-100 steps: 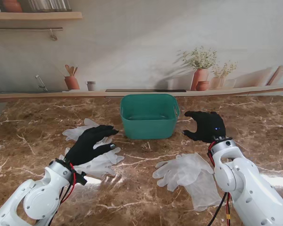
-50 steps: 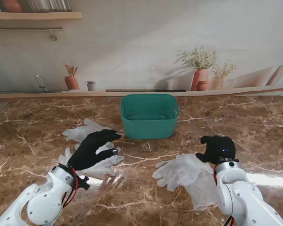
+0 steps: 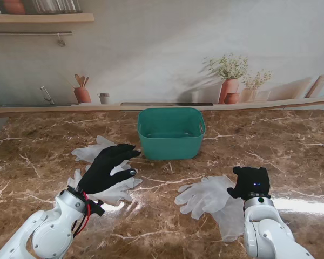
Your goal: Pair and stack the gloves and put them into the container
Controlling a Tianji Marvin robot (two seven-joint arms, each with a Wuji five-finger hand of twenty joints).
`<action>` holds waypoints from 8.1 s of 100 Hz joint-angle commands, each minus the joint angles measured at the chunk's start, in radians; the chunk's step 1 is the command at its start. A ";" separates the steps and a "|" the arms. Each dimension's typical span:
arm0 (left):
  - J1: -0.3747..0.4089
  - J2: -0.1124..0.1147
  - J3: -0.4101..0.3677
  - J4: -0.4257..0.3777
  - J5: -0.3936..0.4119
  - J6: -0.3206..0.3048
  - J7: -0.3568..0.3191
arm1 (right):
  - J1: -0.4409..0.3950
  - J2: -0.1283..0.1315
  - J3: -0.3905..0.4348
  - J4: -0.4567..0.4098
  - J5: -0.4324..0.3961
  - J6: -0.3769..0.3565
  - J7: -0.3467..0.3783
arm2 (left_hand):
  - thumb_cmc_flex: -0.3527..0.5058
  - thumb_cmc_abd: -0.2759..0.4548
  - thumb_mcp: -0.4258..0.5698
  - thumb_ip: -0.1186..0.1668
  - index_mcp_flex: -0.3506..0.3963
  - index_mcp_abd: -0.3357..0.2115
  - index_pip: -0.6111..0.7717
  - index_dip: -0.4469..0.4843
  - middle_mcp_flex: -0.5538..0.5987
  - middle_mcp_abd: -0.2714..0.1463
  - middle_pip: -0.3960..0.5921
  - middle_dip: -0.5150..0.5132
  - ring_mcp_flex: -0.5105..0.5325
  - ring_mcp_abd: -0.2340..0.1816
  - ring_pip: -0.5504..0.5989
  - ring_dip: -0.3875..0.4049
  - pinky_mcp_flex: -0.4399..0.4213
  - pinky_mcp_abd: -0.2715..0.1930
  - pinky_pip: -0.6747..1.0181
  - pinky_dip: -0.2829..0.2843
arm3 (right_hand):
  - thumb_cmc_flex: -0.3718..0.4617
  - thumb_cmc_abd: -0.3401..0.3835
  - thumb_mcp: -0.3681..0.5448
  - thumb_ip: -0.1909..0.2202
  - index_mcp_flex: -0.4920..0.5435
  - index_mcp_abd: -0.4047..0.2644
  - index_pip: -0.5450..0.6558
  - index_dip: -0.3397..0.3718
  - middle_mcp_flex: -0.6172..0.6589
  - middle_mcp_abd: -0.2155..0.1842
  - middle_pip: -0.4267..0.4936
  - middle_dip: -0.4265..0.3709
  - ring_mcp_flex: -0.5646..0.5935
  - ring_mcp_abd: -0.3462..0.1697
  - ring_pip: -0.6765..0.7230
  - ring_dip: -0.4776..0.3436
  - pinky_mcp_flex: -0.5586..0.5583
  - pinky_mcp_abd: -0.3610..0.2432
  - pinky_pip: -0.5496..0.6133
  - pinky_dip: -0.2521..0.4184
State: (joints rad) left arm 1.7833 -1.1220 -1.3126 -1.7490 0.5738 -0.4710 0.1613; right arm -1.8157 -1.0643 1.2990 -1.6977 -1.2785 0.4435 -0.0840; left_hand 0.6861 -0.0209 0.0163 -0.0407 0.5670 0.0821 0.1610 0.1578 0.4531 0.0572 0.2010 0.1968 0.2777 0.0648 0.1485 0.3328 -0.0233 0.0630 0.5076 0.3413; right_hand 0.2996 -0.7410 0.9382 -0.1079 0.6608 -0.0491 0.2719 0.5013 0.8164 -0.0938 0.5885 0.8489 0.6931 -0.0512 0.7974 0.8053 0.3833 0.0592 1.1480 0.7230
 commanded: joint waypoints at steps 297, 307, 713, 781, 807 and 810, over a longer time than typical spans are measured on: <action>-0.108 0.040 0.099 -0.001 -0.559 0.086 -0.411 | -0.004 -0.044 -0.086 -0.161 0.381 -0.664 -0.207 | 0.227 -0.423 0.494 -0.101 0.317 -0.342 0.667 0.330 0.769 -0.073 0.107 0.328 0.447 0.055 0.239 0.310 -0.014 0.104 0.241 0.385 | -0.032 -0.009 0.056 -0.047 -0.516 0.293 -0.294 -0.015 -0.407 0.181 -0.408 -0.619 -0.046 0.104 -0.529 -0.399 -0.017 0.060 -0.220 0.045; -0.106 0.045 0.096 -0.011 -0.552 0.088 -0.427 | 0.008 -0.049 -0.095 -0.158 0.489 -0.650 -0.141 | 0.228 -0.422 0.494 -0.099 0.320 -0.346 0.661 0.329 0.769 -0.073 0.102 0.327 0.449 0.060 0.239 0.311 -0.011 0.107 0.246 0.384 | -0.038 -0.024 0.068 -0.053 -0.516 0.310 -0.301 -0.037 -0.402 0.167 -0.318 -0.616 -0.016 0.085 -0.498 -0.369 -0.006 0.048 -0.193 0.066; -0.425 -0.019 0.424 0.324 0.034 0.433 -0.049 | 0.316 -0.078 -0.253 0.285 0.502 -0.303 -0.225 | -0.065 -0.315 0.517 -0.061 -0.009 -0.048 0.069 0.028 0.026 -0.033 0.063 0.042 0.012 -0.012 0.069 0.064 -0.010 -0.058 0.064 0.049 | -0.015 0.109 -0.010 -0.007 -0.007 -0.002 0.077 0.032 0.014 0.042 -0.231 -0.387 0.086 0.043 -0.337 -0.293 0.017 0.022 -0.079 -0.074; -0.207 -0.003 0.201 0.133 -0.034 0.206 -0.058 | 0.079 -0.031 -0.001 0.035 0.287 -0.186 -0.081 | 0.066 -0.174 -0.019 -0.001 -0.024 -0.025 0.008 -0.007 -0.019 -0.041 0.003 0.004 -0.045 -0.039 -0.012 0.015 -0.014 -0.076 -0.189 0.071 | -0.013 0.103 -0.012 -0.005 0.032 -0.027 0.089 0.021 0.040 0.039 -0.262 -0.422 0.110 0.043 -0.412 -0.330 0.033 0.032 -0.116 -0.095; -0.178 0.001 0.157 0.116 -0.042 0.157 -0.069 | 0.037 -0.026 0.038 0.001 0.213 -0.117 -0.060 | 0.077 -0.164 -0.026 0.001 -0.018 -0.021 0.007 -0.007 -0.013 -0.035 -0.006 -0.002 -0.045 -0.038 -0.021 0.011 -0.016 -0.075 -0.203 0.067 | -0.008 0.097 -0.010 -0.005 0.027 -0.026 0.086 0.018 0.030 0.038 -0.267 -0.421 0.106 0.041 -0.416 -0.329 0.033 0.033 -0.118 -0.096; -0.176 0.001 0.154 0.116 -0.041 0.154 -0.066 | 0.028 -0.024 0.043 -0.008 0.201 -0.112 -0.054 | 0.078 -0.162 -0.027 0.001 -0.017 -0.021 0.007 -0.007 -0.012 -0.035 -0.007 -0.002 -0.044 -0.039 -0.021 0.011 -0.015 -0.075 -0.204 0.067 | -0.009 0.097 -0.010 -0.005 0.026 -0.027 0.085 0.018 0.029 0.039 -0.267 -0.422 0.106 0.041 -0.417 -0.329 0.034 0.033 -0.118 -0.096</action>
State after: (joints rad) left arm 1.5972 -1.1265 -1.1551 -1.6304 0.5337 -0.3085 0.0889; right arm -1.7557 -1.0966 1.3290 -1.6845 -1.0670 0.3114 -0.1626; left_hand 0.7404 -0.2209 0.0267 -0.0643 0.5625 0.0477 0.1851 0.1694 0.4645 0.0356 0.2238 0.2081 0.2775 0.0713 0.1702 0.3614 -0.0308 0.0173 0.3369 0.4035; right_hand 0.3357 -0.6339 0.9372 -0.1432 0.6789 -0.0642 0.3605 0.5261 0.8569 -0.0552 0.3410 0.4404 0.8101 0.0044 0.3949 0.4931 0.4197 0.0873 1.0467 0.6491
